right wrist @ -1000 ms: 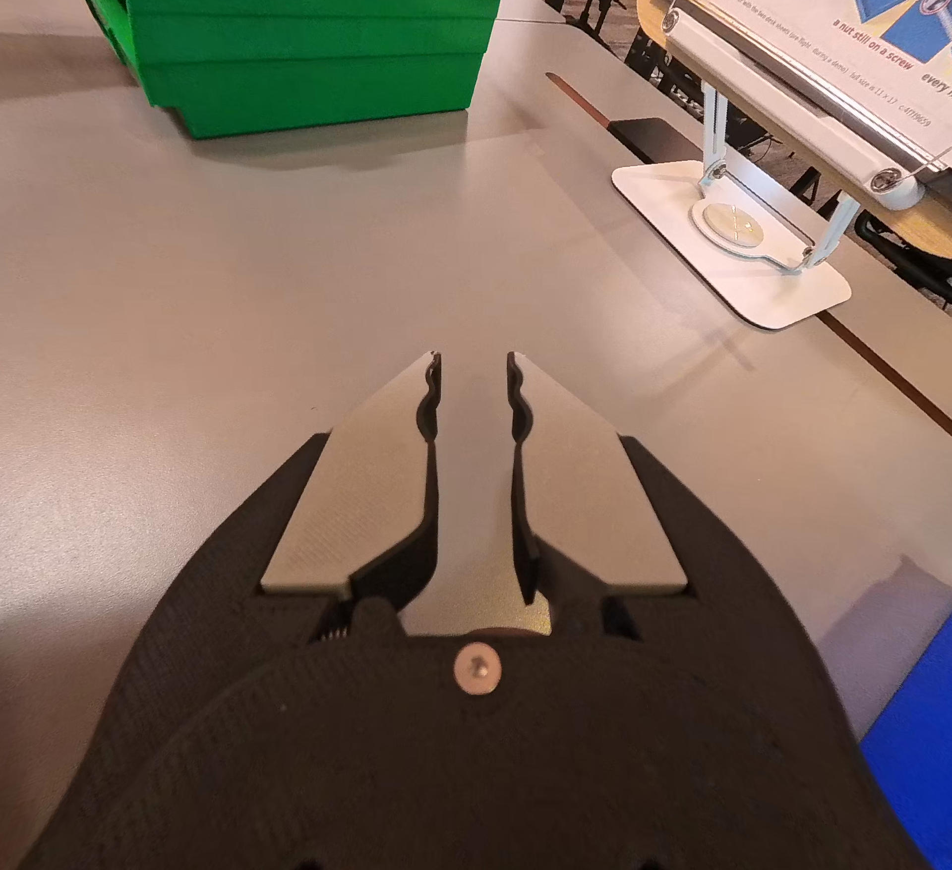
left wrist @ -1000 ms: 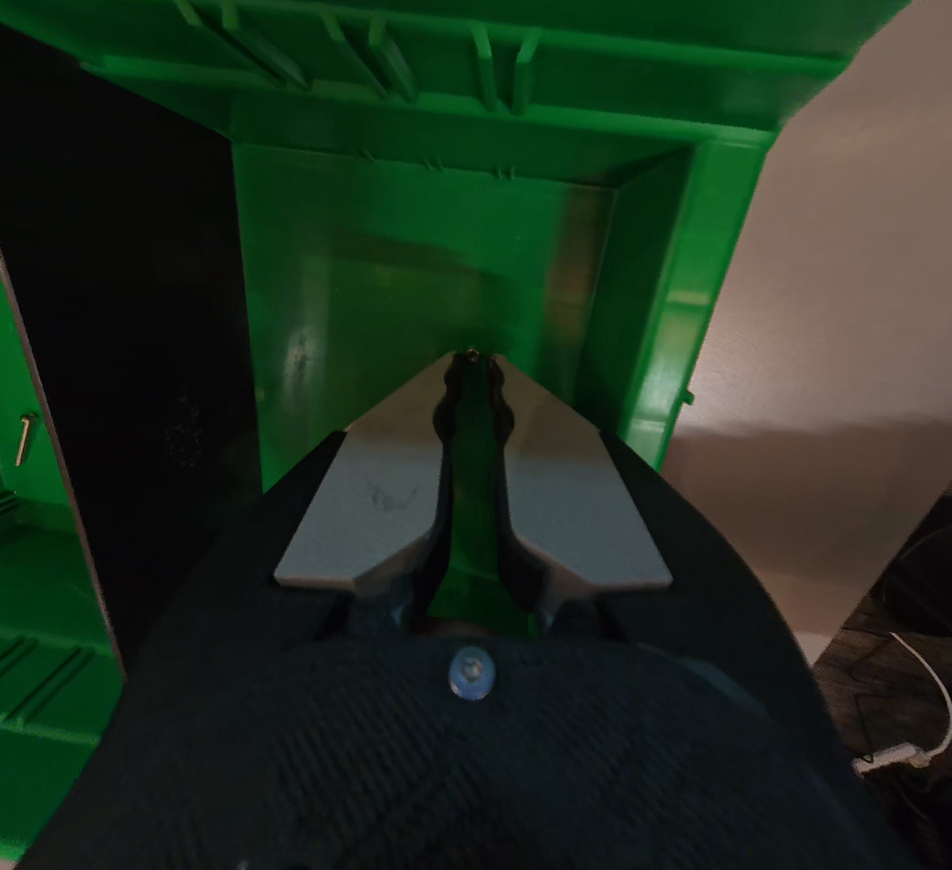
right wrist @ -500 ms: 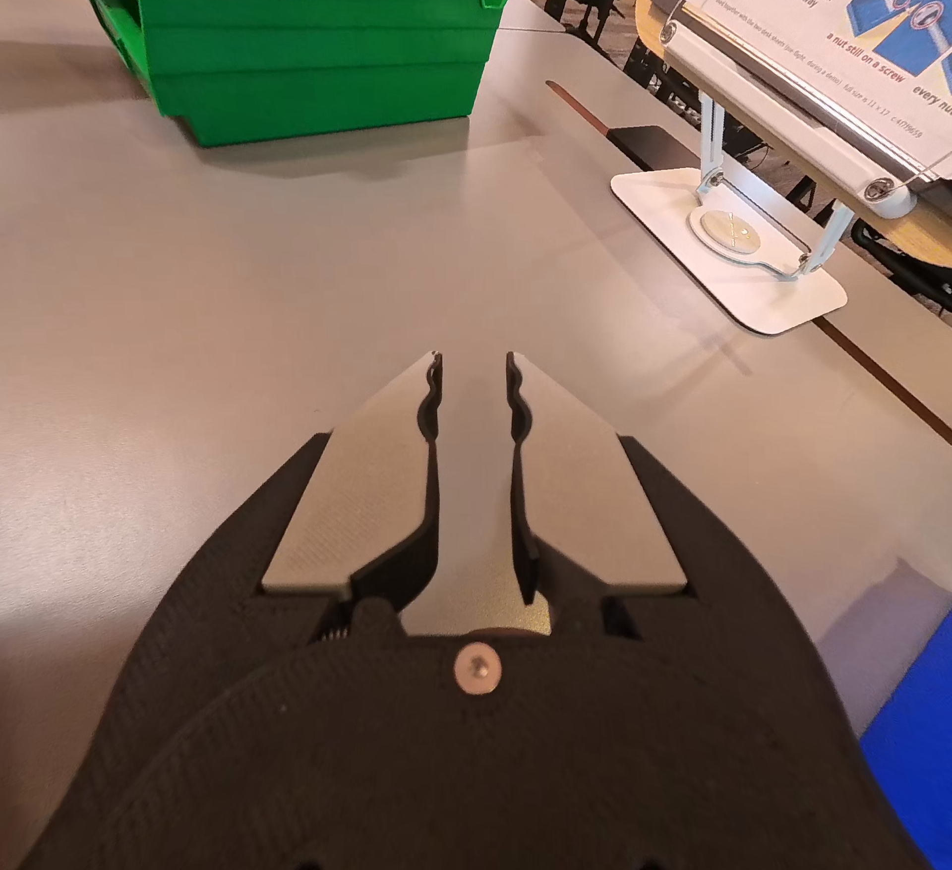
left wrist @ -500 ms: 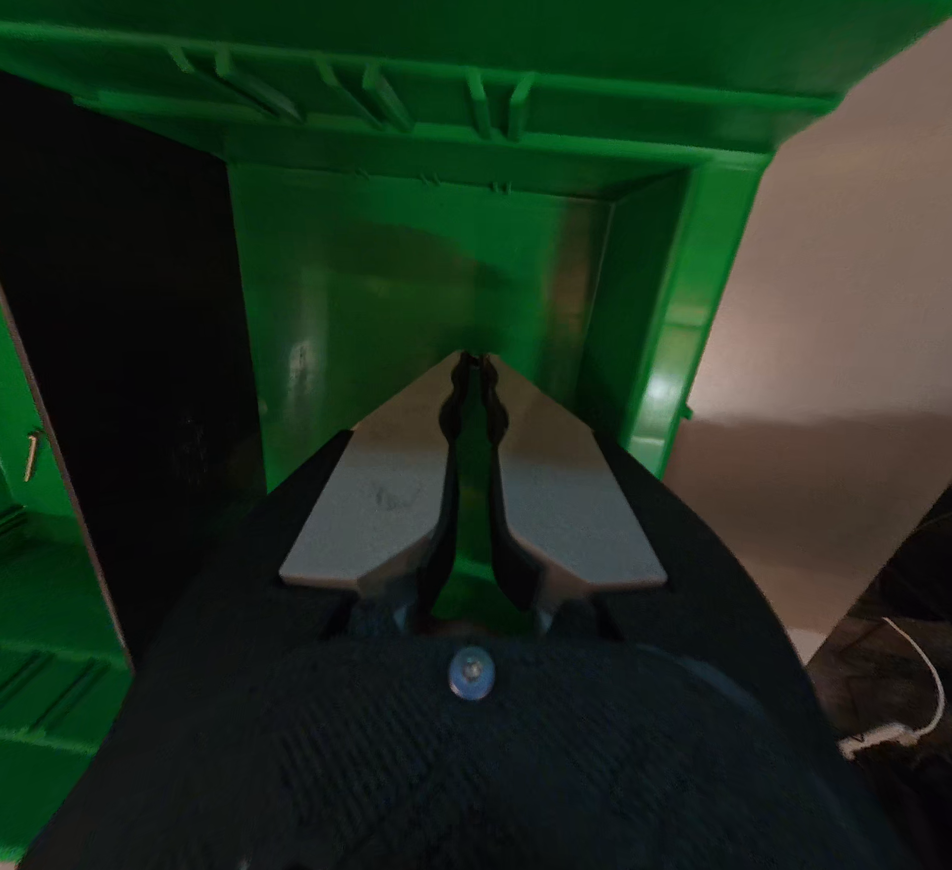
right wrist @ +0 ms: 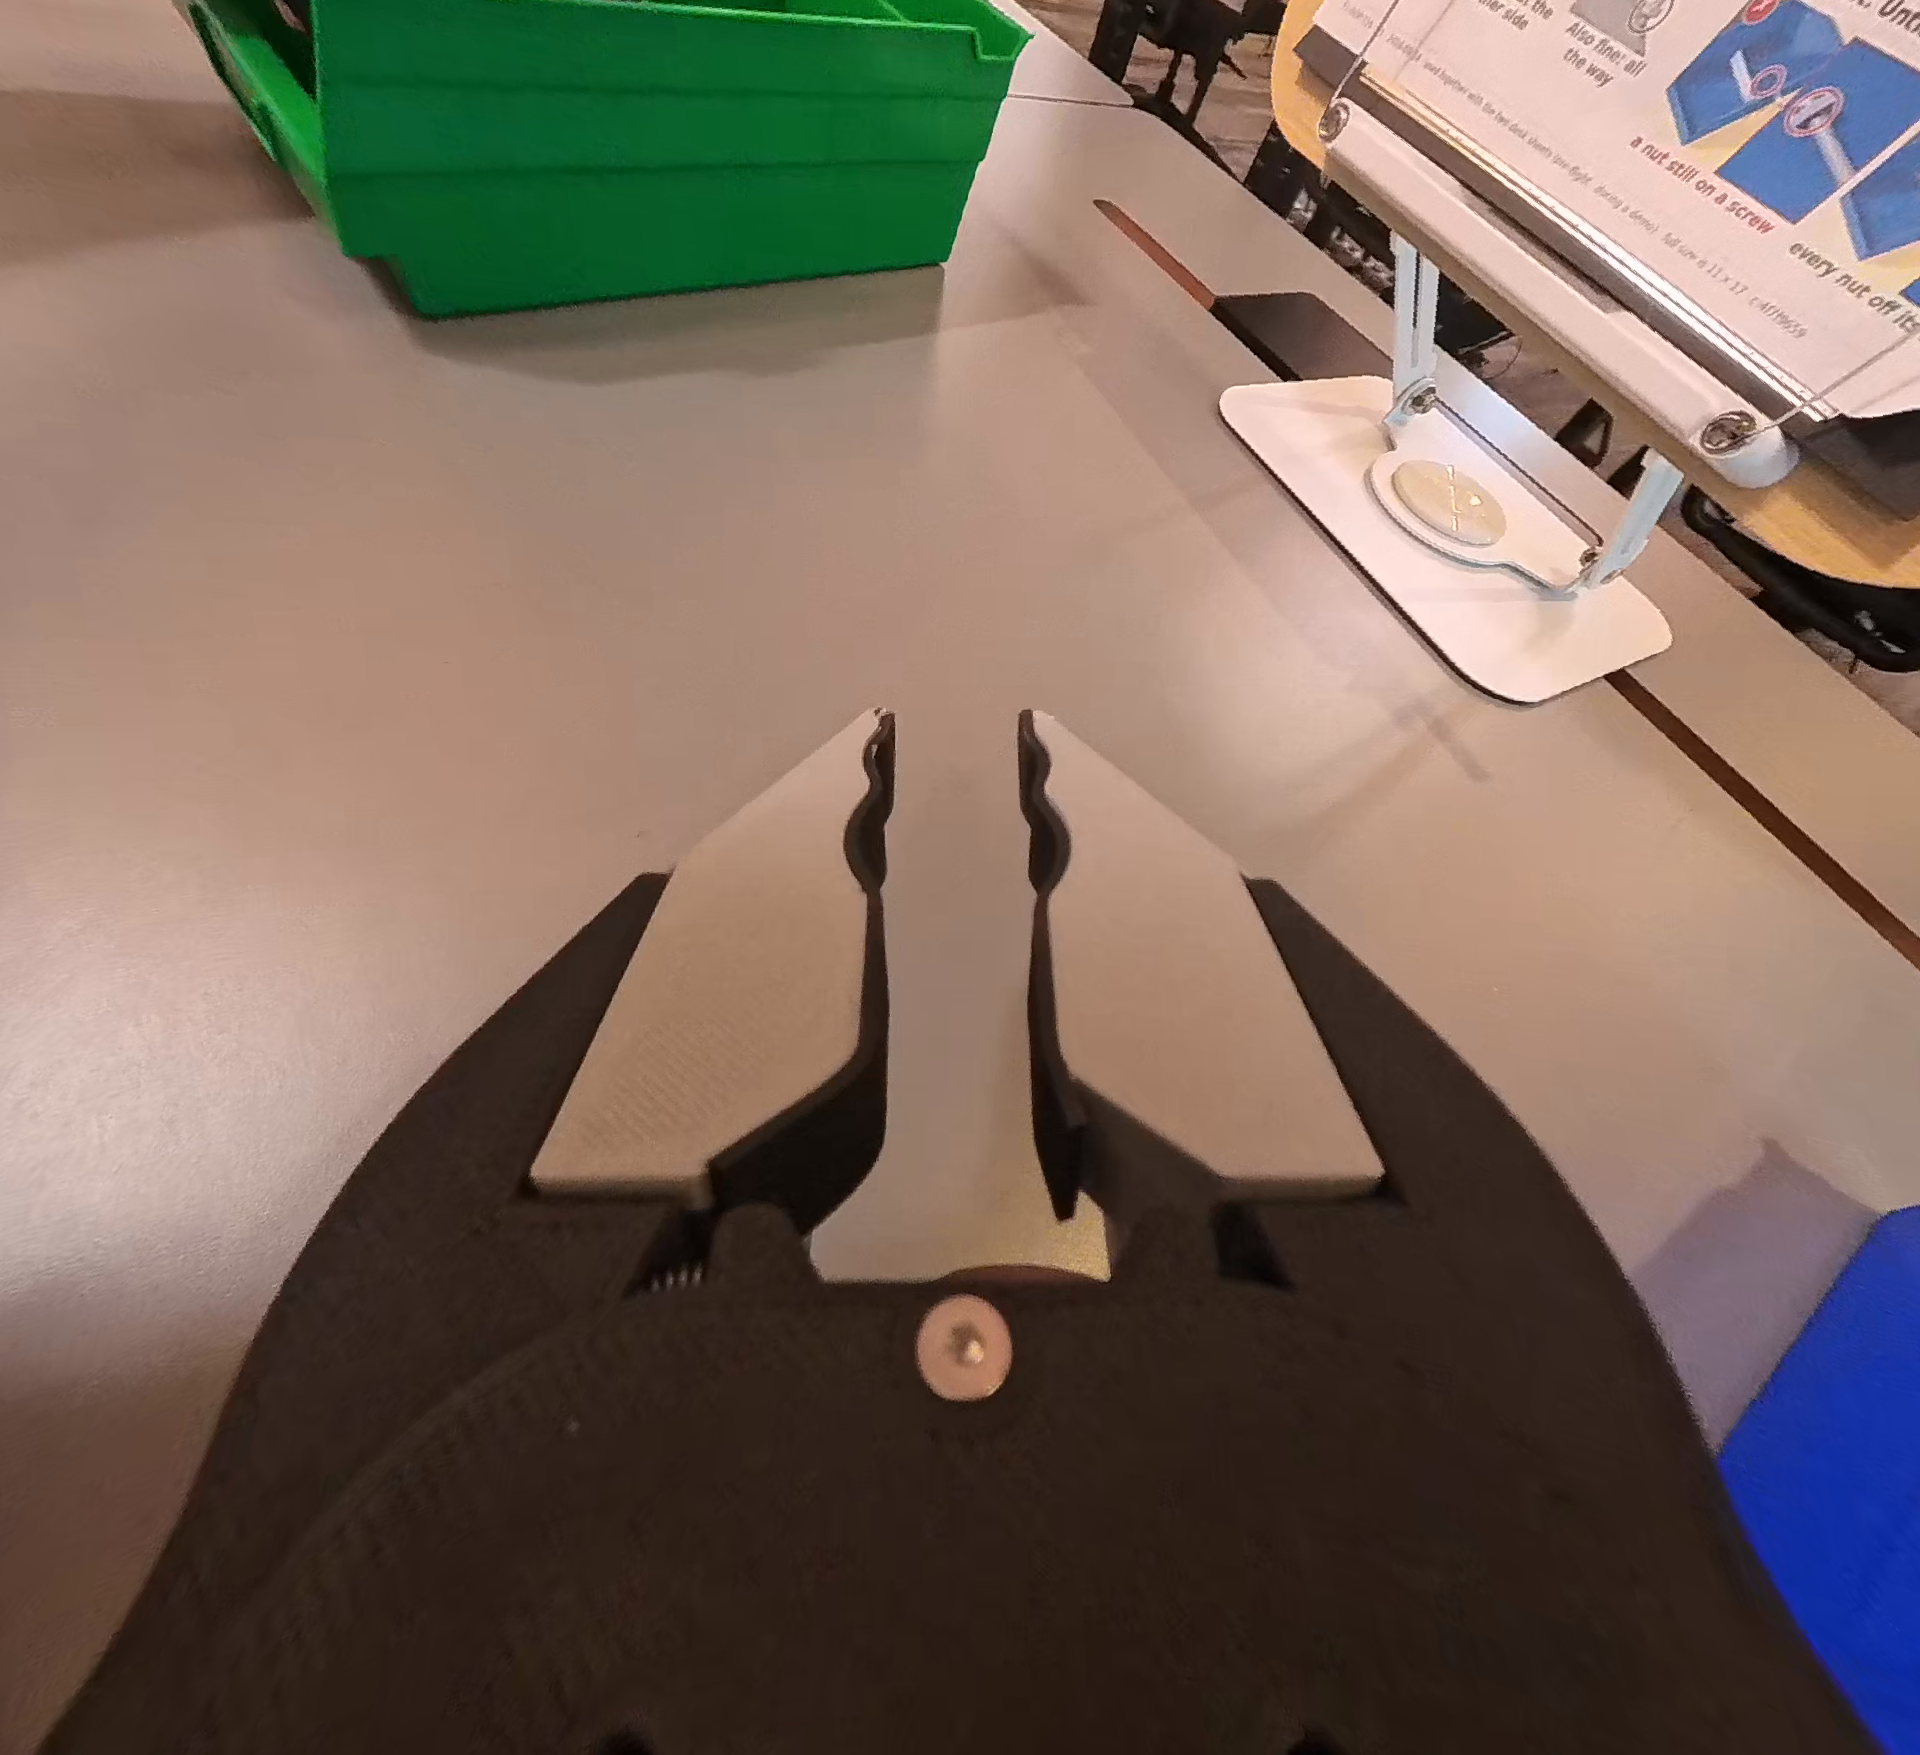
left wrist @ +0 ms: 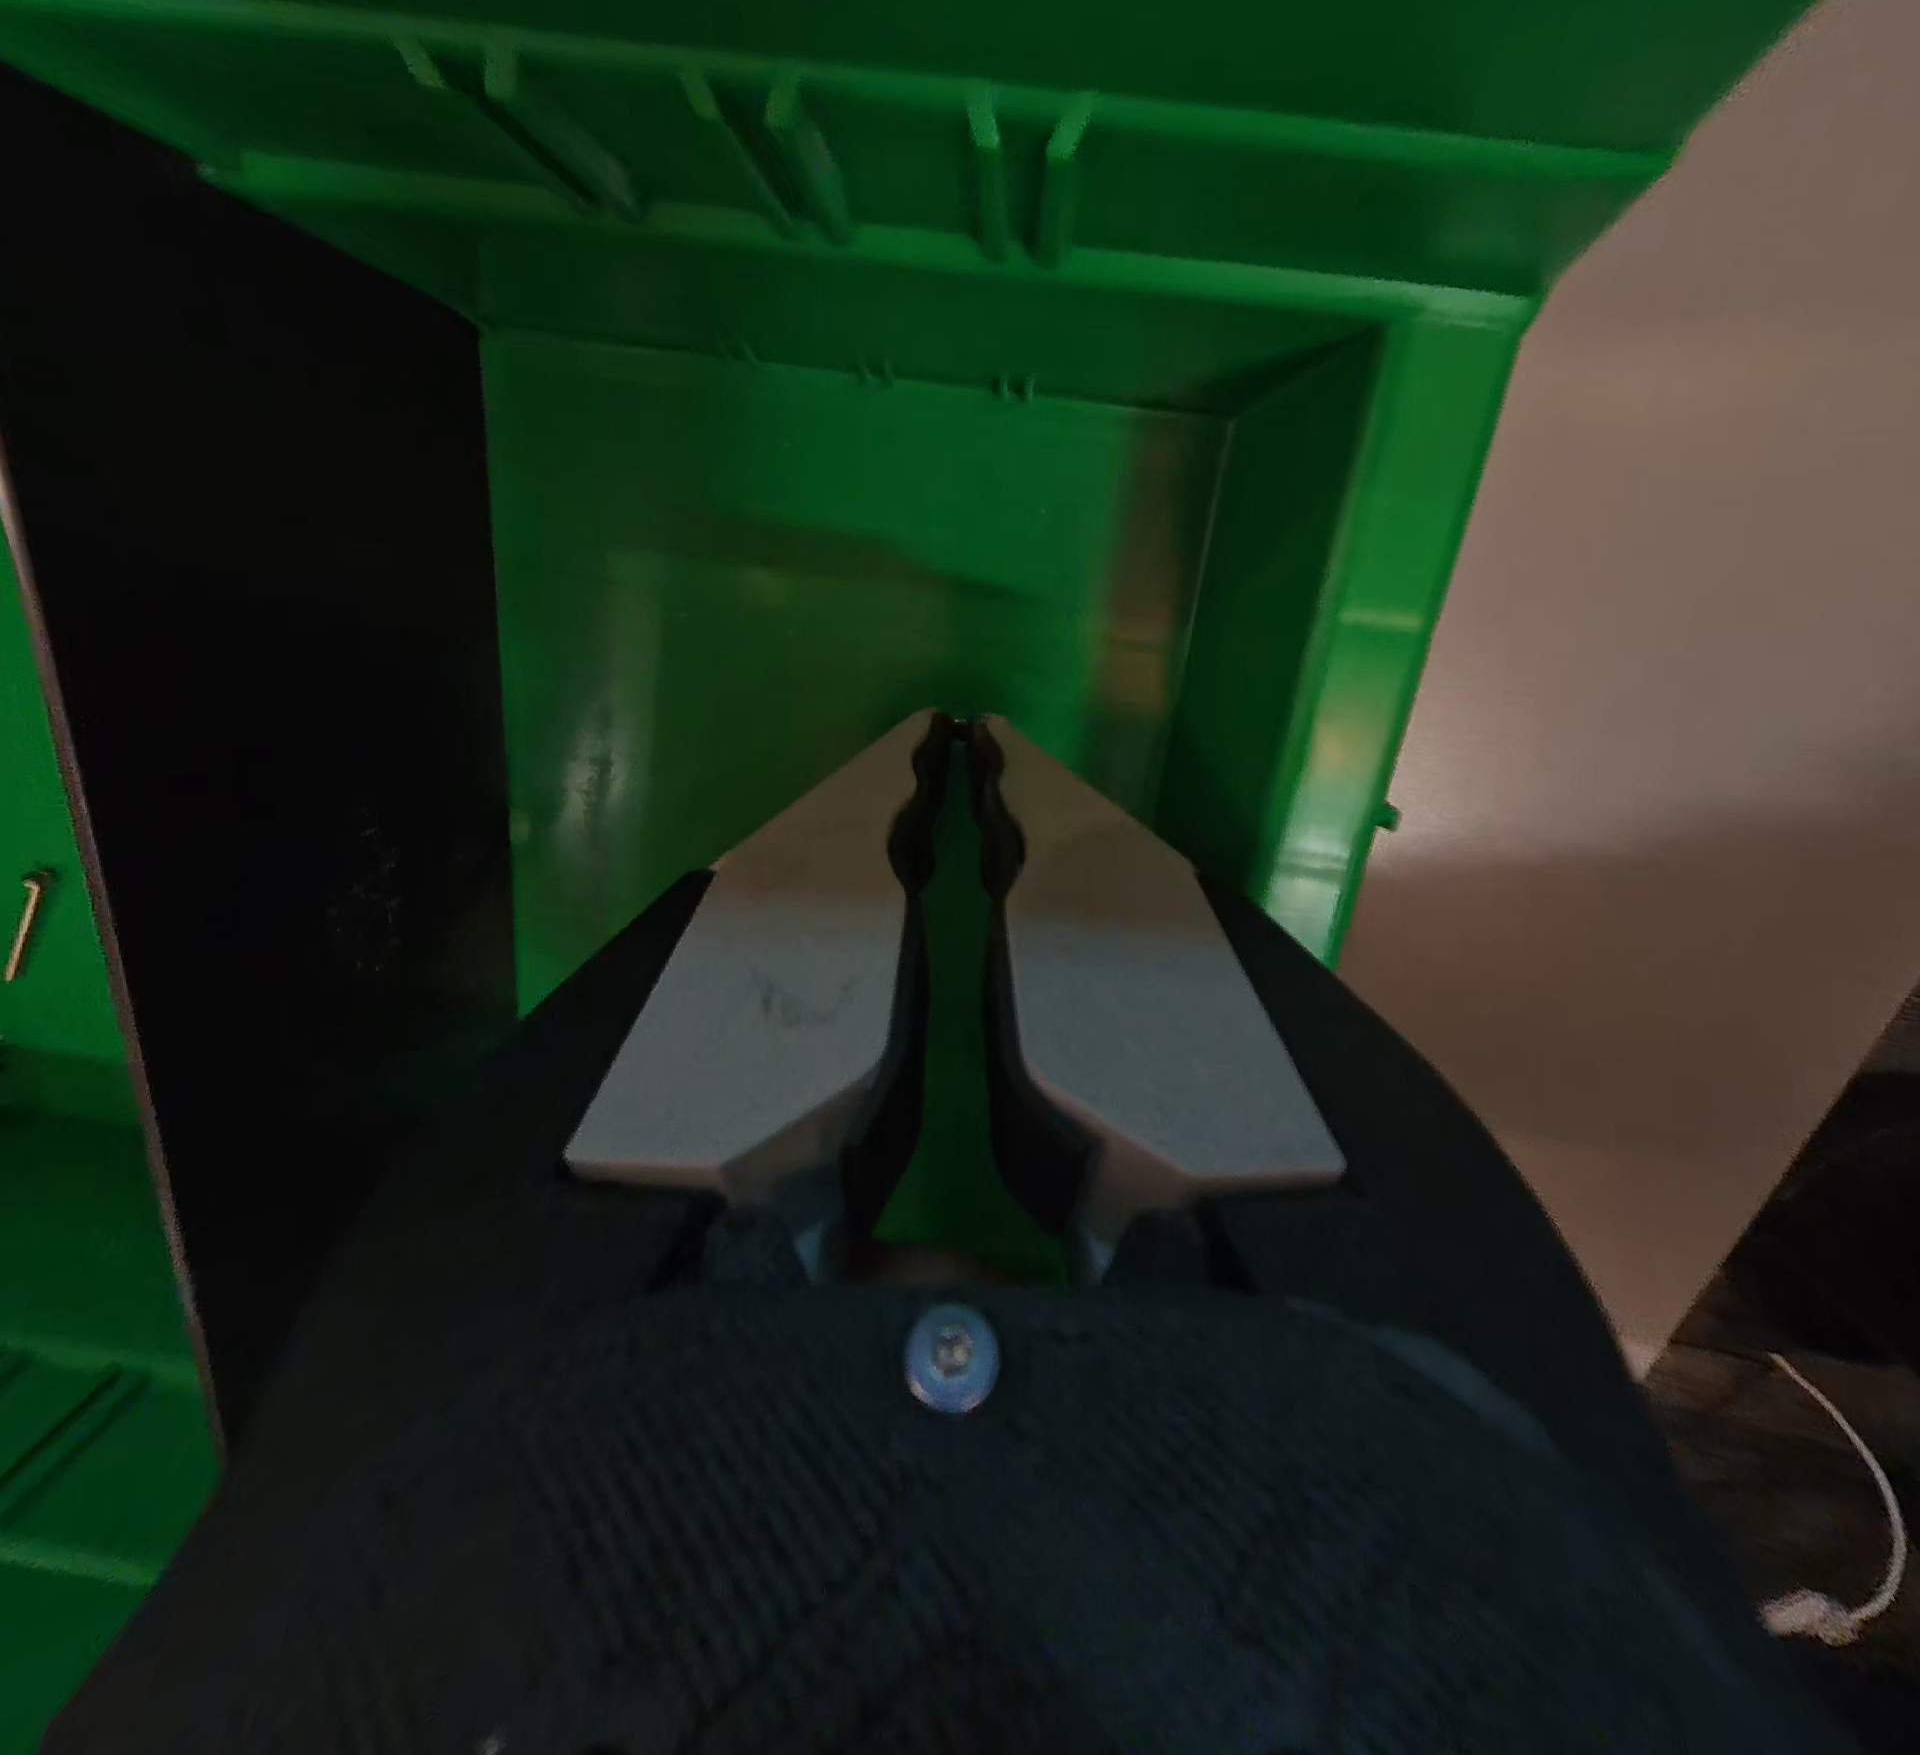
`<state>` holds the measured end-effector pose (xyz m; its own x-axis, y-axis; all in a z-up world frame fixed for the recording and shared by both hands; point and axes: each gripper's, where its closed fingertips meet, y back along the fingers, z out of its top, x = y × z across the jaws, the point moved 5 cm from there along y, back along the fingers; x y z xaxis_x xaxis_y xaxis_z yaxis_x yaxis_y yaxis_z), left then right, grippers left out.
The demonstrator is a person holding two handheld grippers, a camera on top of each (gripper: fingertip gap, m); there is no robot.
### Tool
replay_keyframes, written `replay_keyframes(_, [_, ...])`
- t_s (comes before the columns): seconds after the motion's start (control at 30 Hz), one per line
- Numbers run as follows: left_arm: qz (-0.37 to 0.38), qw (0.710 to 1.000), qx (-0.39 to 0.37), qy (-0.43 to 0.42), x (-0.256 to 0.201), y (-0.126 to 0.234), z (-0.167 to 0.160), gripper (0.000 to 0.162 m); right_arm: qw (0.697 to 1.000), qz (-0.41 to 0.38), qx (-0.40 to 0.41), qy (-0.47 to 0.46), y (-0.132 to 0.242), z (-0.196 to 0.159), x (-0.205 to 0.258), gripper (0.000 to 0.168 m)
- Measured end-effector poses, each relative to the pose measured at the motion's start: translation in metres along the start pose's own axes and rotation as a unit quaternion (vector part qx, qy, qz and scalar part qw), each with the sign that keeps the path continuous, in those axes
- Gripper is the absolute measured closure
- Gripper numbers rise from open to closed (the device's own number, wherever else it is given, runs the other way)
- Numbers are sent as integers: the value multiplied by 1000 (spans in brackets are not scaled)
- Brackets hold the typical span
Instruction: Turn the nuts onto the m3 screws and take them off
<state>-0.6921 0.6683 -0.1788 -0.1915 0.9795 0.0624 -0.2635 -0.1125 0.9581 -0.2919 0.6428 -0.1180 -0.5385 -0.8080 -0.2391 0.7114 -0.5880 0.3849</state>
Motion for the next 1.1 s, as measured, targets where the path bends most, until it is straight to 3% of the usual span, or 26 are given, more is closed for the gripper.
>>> replay_keyframes(1.1, [5, 1000, -18, 0, 3, 7, 7, 162, 1000, 2, -4, -6, 1, -1, 0, 148])
